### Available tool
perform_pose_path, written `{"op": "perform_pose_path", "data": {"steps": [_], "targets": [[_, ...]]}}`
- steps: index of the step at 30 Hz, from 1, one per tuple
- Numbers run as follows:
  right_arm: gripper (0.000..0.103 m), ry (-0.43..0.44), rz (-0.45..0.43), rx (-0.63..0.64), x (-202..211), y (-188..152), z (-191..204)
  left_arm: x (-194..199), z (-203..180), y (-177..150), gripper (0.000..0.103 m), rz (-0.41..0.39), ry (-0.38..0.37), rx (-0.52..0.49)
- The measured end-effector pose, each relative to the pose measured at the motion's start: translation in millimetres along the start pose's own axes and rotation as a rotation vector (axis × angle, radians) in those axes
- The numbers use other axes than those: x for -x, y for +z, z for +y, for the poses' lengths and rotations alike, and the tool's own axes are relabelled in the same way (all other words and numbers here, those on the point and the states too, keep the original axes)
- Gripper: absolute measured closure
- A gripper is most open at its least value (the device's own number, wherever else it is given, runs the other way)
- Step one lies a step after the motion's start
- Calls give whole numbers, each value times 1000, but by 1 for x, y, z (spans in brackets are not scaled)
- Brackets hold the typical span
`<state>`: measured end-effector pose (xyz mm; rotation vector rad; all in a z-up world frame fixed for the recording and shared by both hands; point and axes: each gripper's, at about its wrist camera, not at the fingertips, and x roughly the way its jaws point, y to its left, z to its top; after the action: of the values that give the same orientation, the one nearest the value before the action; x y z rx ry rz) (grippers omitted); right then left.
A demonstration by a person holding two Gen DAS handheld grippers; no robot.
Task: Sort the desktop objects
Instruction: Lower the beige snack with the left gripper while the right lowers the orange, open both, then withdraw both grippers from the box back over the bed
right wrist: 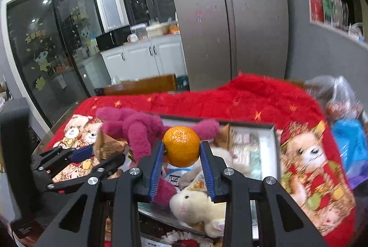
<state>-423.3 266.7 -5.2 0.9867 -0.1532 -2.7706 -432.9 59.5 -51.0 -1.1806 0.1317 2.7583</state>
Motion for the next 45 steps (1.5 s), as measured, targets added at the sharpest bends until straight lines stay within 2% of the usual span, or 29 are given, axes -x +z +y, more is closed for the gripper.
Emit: {"op": "perform_pose_path", "data": {"steps": [9, 23, 26, 29, 31, 32, 33, 34, 35, 36, 38, 45], "targets": [[70, 15, 59, 12, -25, -10, 5, -9, 1, -5, 59, 22, -12, -5], [70, 20, 100, 30, -41, -15, 11, -24, 1, -9, 59, 57, 4, -15], [70, -1, 104, 55, -42, -16, 15, -26, 1, -10, 57, 59, 14, -12], [69, -11, 94, 57, -41, -15, 16, -28, 1, -10, 52, 64, 7, -18], [69, -16, 88, 55, -40, -14, 15, -28, 1, -10, 34, 71, 20, -26], [65, -10, 86, 54, -40, -14, 15, -28, 1, -10, 27, 68, 25, -27], [59, 3, 77, 47, -38, -13, 14, -27, 1, -9, 15, 67, 30, -28], [42, 5, 65, 36, -35, -11, 12, -26, 1, -9, 13, 63, 34, -31], [33, 0, 51, 31, -32, -11, 11, -25, 1, -9, 13, 56, 38, -35], [31, 0, 28, 26, -27, -9, 10, -24, 0, -8, 12, 52, 47, -43], [20, -6, 18, 12, -23, -6, 8, -22, -2, -8, 11, 50, 60, -67], [20, -13, -3, -5, -16, -1, 6, -19, -4, -6, 10, 43, 57, -76]]}}
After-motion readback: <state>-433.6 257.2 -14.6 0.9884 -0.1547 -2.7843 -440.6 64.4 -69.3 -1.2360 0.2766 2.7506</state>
